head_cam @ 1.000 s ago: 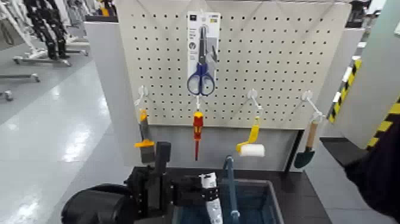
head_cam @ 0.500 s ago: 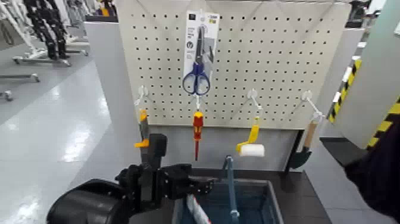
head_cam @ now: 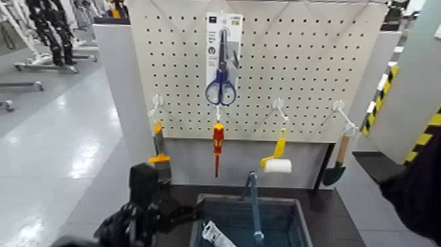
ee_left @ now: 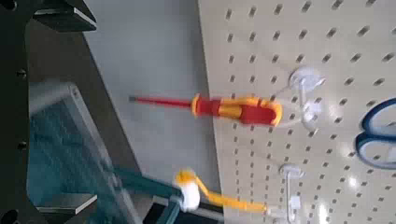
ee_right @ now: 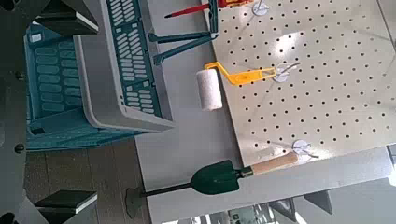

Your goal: Put the red glue tube into the crate.

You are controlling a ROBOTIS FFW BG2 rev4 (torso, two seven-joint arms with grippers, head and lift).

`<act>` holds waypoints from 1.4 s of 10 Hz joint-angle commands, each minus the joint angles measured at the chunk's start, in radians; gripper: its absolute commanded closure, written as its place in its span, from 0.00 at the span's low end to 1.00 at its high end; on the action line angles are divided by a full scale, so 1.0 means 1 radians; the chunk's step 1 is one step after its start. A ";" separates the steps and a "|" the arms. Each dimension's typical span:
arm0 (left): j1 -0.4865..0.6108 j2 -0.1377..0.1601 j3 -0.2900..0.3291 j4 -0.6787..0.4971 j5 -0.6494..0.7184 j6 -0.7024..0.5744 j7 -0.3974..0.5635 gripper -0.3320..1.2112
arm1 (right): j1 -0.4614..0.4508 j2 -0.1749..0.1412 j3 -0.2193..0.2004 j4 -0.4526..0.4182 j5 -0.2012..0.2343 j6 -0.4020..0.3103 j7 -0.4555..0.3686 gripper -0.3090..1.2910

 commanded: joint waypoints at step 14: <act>0.378 0.051 0.053 0.122 -0.179 -0.751 0.402 0.25 | 0.028 0.118 0.002 -0.019 0.016 -0.005 -0.052 0.23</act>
